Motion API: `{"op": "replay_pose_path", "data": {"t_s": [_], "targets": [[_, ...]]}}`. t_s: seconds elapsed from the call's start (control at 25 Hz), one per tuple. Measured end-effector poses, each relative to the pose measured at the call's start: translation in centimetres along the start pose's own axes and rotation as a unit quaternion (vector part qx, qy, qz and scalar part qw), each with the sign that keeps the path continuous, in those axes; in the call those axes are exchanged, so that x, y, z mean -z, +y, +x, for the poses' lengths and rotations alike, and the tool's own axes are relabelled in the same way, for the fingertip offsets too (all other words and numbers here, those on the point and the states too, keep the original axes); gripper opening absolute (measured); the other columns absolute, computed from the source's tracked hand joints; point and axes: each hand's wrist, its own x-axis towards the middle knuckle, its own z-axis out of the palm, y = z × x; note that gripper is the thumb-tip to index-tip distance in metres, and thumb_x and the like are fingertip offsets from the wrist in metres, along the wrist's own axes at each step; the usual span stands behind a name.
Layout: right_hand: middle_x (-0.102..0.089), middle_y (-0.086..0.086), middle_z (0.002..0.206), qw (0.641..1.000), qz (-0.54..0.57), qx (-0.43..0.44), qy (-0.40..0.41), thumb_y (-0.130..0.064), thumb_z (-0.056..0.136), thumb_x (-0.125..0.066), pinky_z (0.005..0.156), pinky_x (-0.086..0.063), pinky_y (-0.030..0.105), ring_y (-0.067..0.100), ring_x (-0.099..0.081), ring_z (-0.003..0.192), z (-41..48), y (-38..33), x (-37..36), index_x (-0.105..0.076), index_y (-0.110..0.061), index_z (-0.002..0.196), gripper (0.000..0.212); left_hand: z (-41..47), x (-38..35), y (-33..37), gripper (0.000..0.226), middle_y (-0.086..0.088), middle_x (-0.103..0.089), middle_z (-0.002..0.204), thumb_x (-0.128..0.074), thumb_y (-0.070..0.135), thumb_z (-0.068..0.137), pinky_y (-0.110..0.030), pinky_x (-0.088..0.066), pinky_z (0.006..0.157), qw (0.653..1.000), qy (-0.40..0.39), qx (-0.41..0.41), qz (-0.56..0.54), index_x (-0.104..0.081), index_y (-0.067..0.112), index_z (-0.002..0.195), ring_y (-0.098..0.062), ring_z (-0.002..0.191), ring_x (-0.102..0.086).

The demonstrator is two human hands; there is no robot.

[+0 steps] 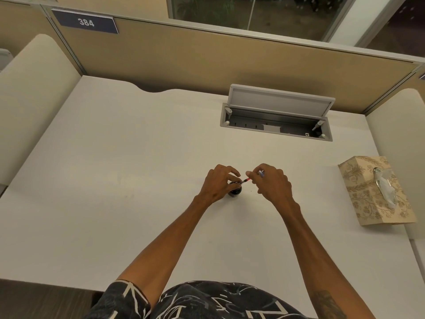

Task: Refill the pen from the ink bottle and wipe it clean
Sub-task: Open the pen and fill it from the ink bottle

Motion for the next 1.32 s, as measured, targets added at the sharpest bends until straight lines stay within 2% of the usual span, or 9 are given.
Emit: {"op": "replay_pose_path", "data": {"t_s": [0.08,0.2,0.4,0.6,0.76,0.88,0.96,1.08,1.32], "targets": [[-0.071,-0.003,0.077,1.000,-0.004,0.016,-0.004,-0.033,0.090,-0.061,0.072,-0.055,0.034,0.016,-0.071,0.064,0.1,0.0,0.5,-0.068,-0.020,0.092,0.015,0.1,0.0,-0.1,0.020,0.015,-0.068,0.118,-0.067,0.038,0.088,-0.040,-0.042,0.090,1.000,-0.002,0.003,0.000,-0.077,0.026,0.102,-0.017,0.116,-0.050],[-0.072,0.004,0.078,0.999,-0.029,0.018,0.000,-0.024,0.090,-0.056,0.073,-0.057,0.036,0.023,-0.071,0.071,0.0,-0.4,0.3,-0.070,-0.018,0.089,0.016,0.1,-0.2,-0.2,0.020,0.015,-0.068,0.118,-0.067,0.039,0.088,-0.039,-0.042,0.089,1.000,-0.003,-0.001,0.008,-0.078,0.027,0.101,-0.017,0.115,-0.051],[-0.073,0.003,0.084,0.999,-0.048,0.004,-0.011,-0.041,0.092,-0.052,0.079,-0.056,0.041,0.028,-0.069,0.076,0.1,-0.6,0.0,-0.065,-0.012,0.086,0.032,0.1,-0.1,-0.3,0.021,0.016,-0.071,0.113,-0.067,0.039,0.088,-0.039,-0.042,0.091,1.000,0.004,0.006,-0.010,-0.075,0.027,0.103,-0.016,0.117,-0.051],[-0.071,0.001,0.084,0.998,-0.056,0.027,-0.025,-0.031,0.088,-0.058,0.078,-0.056,0.040,0.026,-0.070,0.079,0.3,-0.3,0.4,-0.067,-0.022,0.088,0.012,0.2,0.0,-0.1,0.022,0.013,-0.073,0.110,-0.069,0.037,0.087,-0.043,-0.043,0.092,1.000,0.004,0.006,-0.012,-0.074,0.025,0.104,-0.017,0.117,-0.051],[-0.065,0.005,0.075,0.997,-0.077,0.012,-0.004,-0.032,0.090,-0.049,0.066,-0.046,0.035,0.031,-0.062,0.072,0.1,-0.3,-0.5,-0.062,-0.011,0.079,0.027,0.1,0.1,-0.1,0.022,0.013,-0.074,0.109,-0.069,0.038,0.087,-0.044,-0.043,0.093,1.000,0.004,0.006,-0.019,-0.073,0.025,0.104,-0.017,0.118,-0.051],[-0.068,0.003,0.078,0.998,-0.062,0.004,-0.007,-0.045,0.093,-0.046,0.068,-0.046,0.036,0.030,-0.063,0.076,0.1,0.0,-0.4,-0.062,-0.011,0.081,0.039,0.1,0.1,0.0,0.022,0.012,-0.074,0.110,-0.068,0.038,0.087,-0.044,-0.043,0.092,1.000,0.001,0.006,-0.017,-0.074,0.025,0.104,-0.017,0.118,-0.050],[-0.066,-0.007,0.083,0.999,-0.042,0.017,-0.013,-0.049,0.089,-0.054,0.073,-0.048,0.035,0.025,-0.065,0.079,0.0,0.2,-0.2,-0.063,-0.022,0.087,0.029,0.1,0.1,0.1,0.023,0.012,-0.074,0.109,-0.069,0.038,0.087,-0.043,-0.042,0.093,1.000,0.001,0.010,-0.021,-0.074,0.025,0.105,-0.017,0.118,-0.050],[-0.071,-0.005,0.087,0.998,-0.046,0.033,-0.020,-0.033,0.085,-0.057,0.076,-0.053,0.036,0.025,-0.068,0.079,-0.1,0.1,-0.1,-0.065,-0.027,0.087,0.010,0.1,0.1,0.1,0.022,0.013,-0.074,0.109,-0.069,0.038,0.087,-0.042,-0.042,0.092,1.000,0.002,0.006,-0.017,-0.073,0.025,0.105,-0.017,0.117,-0.050],[-0.072,0.000,0.083,0.999,-0.048,0.011,-0.015,-0.047,0.090,-0.053,0.078,-0.054,0.039,0.028,-0.068,0.077,0.1,0.0,-0.1,-0.066,-0.015,0.085,0.034,0.1,0.1,0.1,0.021,0.015,-0.073,0.110,-0.069,0.037,0.087,-0.040,-0.041,0.092,1.000,0.000,0.010,-0.019,-0.073,0.025,0.105,-0.015,0.118,-0.049]]}}
